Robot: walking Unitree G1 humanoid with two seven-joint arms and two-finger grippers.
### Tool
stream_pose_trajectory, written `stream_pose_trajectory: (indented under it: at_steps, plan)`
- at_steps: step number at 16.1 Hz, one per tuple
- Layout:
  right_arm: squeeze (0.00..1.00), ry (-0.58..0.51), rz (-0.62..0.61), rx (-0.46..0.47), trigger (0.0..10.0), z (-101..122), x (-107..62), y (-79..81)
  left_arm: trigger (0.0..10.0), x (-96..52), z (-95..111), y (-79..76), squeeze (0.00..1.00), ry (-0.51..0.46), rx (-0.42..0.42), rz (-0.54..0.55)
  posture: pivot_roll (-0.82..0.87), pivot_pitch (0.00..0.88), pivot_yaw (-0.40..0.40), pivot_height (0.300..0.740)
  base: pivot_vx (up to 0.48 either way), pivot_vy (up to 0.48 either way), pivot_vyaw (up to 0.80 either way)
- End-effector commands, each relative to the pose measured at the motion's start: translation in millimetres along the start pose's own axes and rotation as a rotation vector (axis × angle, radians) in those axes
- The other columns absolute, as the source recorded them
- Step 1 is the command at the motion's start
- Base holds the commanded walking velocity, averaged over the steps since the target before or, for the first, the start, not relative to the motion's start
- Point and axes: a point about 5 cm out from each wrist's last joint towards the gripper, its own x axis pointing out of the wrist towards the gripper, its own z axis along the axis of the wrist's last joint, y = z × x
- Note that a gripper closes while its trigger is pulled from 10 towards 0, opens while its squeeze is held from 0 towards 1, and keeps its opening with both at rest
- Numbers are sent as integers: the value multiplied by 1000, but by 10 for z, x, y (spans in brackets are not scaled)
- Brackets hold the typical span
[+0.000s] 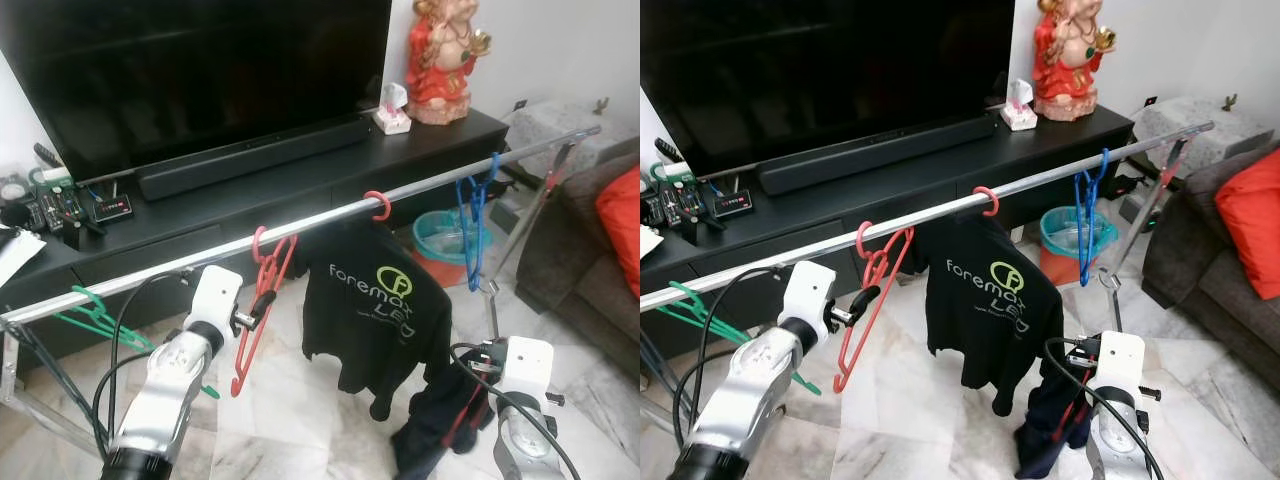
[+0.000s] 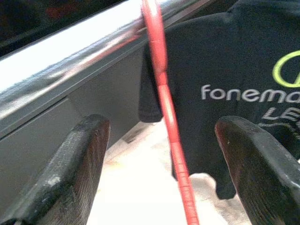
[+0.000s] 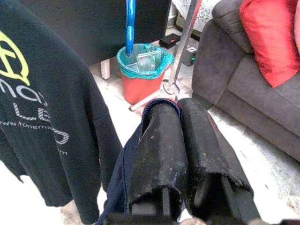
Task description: Hang hanger
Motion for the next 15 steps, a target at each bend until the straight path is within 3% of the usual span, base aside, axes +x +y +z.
stream_pose_trajectory:
  at_steps: [1, 4, 10, 15]
  plan:
    - [0, -32, -4, 5, 10000, 64, 16, -8, 10000, 37, -13, 30, 0, 34, 5, 15, -153, 0, 3, 732, 0, 0, 0]
    - [0, -33, -4, 5, 10000, 70, 20, -6, 10000, 153, -20, 9, 0, 77, -13, -24, -159, 0, 2, 732, 0, 0, 0]
    - [0, -42, -23, 7, 10000, 87, 19, -63, 10000, 408, 18, -42, 0, 123, 50, -38, -185, 0, 12, 732, 0, 0, 0]
    - [0, -43, -30, 9, 10000, 88, 15, -75, 10000, 518, -7, -58, 0, 173, 46, -27, -190, 0, 17, 732, 0, 0, 0]
